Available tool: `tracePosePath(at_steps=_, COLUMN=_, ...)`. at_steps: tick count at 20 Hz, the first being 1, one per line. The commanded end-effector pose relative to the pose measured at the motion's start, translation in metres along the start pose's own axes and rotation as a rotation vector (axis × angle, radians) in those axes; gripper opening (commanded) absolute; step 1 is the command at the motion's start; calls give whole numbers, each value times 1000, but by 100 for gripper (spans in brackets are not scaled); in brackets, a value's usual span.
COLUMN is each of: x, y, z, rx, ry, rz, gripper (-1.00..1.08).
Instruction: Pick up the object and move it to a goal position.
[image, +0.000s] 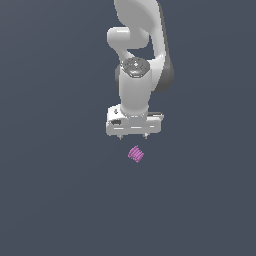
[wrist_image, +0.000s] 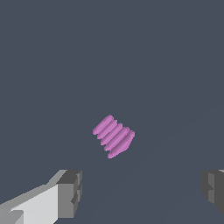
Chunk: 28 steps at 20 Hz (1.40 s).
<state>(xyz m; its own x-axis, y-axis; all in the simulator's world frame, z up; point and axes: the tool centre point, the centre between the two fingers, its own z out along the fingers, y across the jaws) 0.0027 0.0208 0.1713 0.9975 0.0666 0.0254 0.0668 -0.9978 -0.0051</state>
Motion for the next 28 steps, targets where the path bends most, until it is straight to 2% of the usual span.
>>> tracePosePath(at_steps=1, x=0, y=0, z=0, rx=0, ry=0, rz=0, gripper=100)
tracePosePath(at_steps=12, x=9, y=-11, z=-6, rx=-9, ry=26, rz=-71, gripper=100)
tracePosePath(at_steps=19, x=8, y=-11, z=-4, rx=-10, ry=23, rz=-87, gripper=100)
tracePosePath(at_steps=28, x=9, y=-11, z=13, rx=-13, ry=12, rz=-215, gripper=100)
